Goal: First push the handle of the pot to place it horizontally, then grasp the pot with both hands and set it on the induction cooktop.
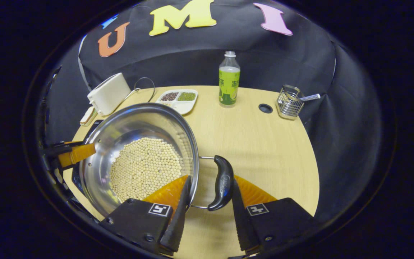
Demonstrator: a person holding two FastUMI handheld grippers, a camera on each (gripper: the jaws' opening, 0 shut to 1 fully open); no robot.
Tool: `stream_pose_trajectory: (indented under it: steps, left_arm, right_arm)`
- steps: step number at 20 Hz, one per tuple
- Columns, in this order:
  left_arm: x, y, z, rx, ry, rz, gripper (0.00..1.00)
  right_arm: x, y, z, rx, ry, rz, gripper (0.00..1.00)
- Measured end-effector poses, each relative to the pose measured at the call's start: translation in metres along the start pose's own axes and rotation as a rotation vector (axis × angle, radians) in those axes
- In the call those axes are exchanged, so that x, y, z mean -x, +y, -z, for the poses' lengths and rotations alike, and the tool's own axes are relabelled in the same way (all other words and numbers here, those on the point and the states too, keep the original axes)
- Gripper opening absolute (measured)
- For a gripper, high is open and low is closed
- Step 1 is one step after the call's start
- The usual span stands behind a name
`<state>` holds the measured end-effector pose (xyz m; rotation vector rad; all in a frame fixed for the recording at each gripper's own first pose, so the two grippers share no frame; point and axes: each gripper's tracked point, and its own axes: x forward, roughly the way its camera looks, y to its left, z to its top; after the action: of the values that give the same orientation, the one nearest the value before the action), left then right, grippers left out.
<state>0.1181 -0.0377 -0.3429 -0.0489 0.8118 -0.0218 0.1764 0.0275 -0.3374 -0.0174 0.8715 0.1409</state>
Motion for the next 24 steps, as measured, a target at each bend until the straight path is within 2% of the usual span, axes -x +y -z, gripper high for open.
stream_pose_trajectory:
  steps: [8,10,14,19,24]
  left_arm:
    - [0.015,0.043,-0.011,0.017,-0.015,-0.028,0.59]
    - [0.017,0.055,-0.011,0.019,-0.015,-0.035,0.59]
    - [0.022,0.081,-0.01,0.022,-0.01,-0.056,0.59]
    - [0.021,0.111,0.0,0.034,0.002,-0.08,0.59]
    - [0.02,0.148,-0.003,0.037,0.01,-0.086,0.59]
  right_arm:
    - [0.01,0.045,-0.014,0.006,-0.019,-0.039,0.63]
    - [0.01,0.058,-0.016,0.01,-0.016,-0.048,0.6]
    - [0.008,0.085,-0.016,-0.002,-0.008,-0.069,0.63]
    - [0.003,0.123,-0.012,0.002,0.006,-0.094,0.6]
    - [-0.001,0.156,-0.01,-0.002,0.021,-0.093,0.6]
